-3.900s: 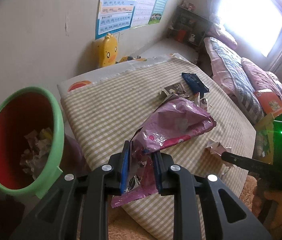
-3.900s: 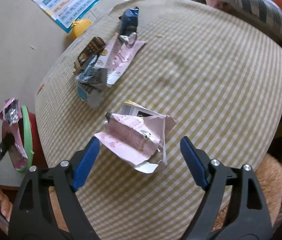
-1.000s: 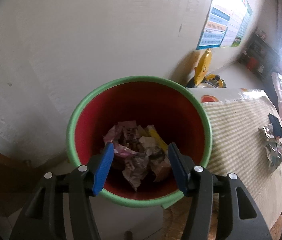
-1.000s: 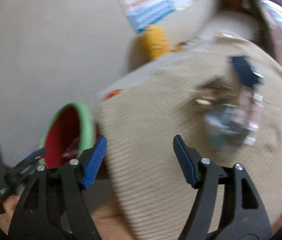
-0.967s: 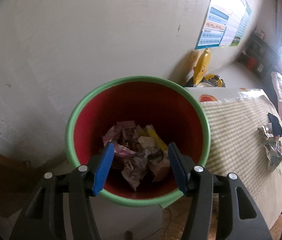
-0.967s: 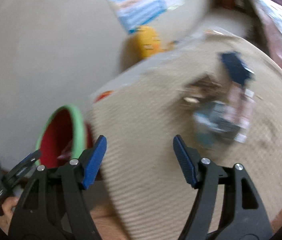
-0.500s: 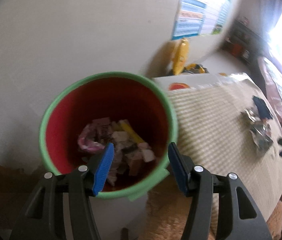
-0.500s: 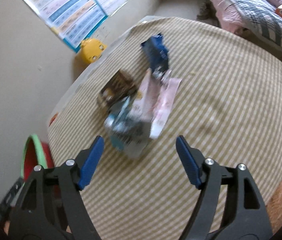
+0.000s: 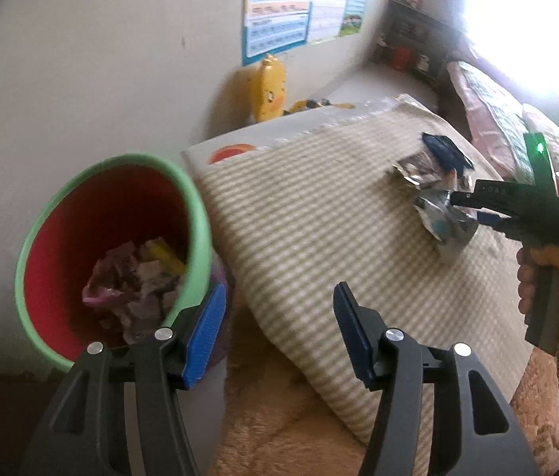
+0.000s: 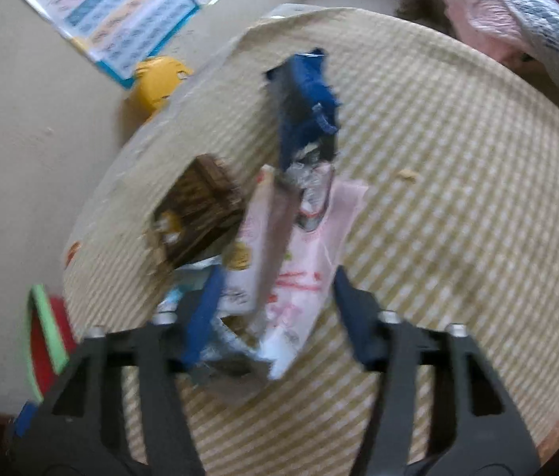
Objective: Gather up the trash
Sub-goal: 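Grasp the silver wrapper with the left gripper while the right grasps the pink-white wrapper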
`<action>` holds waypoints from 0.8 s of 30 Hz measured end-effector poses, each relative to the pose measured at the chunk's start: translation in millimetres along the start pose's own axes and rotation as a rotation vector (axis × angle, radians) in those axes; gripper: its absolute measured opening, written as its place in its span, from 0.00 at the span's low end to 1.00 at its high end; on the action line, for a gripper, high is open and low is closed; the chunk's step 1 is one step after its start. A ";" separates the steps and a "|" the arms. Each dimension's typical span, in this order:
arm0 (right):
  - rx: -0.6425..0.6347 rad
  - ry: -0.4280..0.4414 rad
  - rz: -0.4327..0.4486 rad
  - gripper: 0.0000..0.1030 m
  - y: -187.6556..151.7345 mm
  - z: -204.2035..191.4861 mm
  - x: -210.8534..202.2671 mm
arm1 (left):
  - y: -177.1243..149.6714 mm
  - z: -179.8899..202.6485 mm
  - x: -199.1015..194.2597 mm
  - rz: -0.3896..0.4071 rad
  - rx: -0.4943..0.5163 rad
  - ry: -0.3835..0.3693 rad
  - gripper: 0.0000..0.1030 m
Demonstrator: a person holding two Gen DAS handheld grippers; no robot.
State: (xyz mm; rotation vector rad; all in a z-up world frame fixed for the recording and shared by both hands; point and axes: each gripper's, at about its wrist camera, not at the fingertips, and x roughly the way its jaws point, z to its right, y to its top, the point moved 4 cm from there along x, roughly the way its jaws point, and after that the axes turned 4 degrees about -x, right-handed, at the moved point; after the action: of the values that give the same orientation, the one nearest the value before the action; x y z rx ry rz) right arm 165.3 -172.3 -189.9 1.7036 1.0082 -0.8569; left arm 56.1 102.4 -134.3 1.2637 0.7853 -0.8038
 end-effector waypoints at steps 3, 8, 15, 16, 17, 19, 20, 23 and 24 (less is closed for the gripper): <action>0.018 0.093 -0.016 0.32 -16.2 5.8 -16.5 | 0.4 15.5 2.6 -0.012 0.026 -0.027 0.52; -0.025 0.098 -0.001 0.32 -63.6 19.2 -58.6 | 6.0 49.4 11.7 -0.034 0.072 -0.093 0.52; 0.008 0.054 -0.033 0.32 -137.6 51.0 -85.9 | 21.1 128.8 49.4 -0.052 0.197 -0.153 0.52; 0.009 0.050 -0.027 0.32 -140.2 52.5 -86.6 | 21.9 139.8 54.0 -0.052 0.224 -0.154 0.52; 0.010 0.043 -0.018 0.32 -140.2 54.3 -88.3 | 22.7 151.6 60.2 -0.053 0.252 -0.151 0.53; 0.004 0.036 -0.001 0.32 -136.3 54.4 -90.6 | 24.5 170.5 73.2 -0.064 0.290 -0.133 0.53; -0.006 0.032 0.006 0.32 -135.6 53.3 -91.8 | 25.5 177.8 79.4 -0.073 0.301 -0.126 0.53; -0.031 0.031 0.005 0.32 -135.5 50.3 -90.8 | 29.4 191.6 95.9 -0.090 0.322 -0.095 0.52; -0.041 0.028 0.004 0.32 -136.0 48.8 -90.5 | 30.4 195.5 101.1 -0.094 0.331 -0.084 0.52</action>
State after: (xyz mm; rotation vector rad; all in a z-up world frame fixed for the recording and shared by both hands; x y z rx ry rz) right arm -0.1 -211.3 -175.8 1.6867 1.0339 -0.8060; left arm 145.7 -95.7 -180.1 1.4826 0.6647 -1.0885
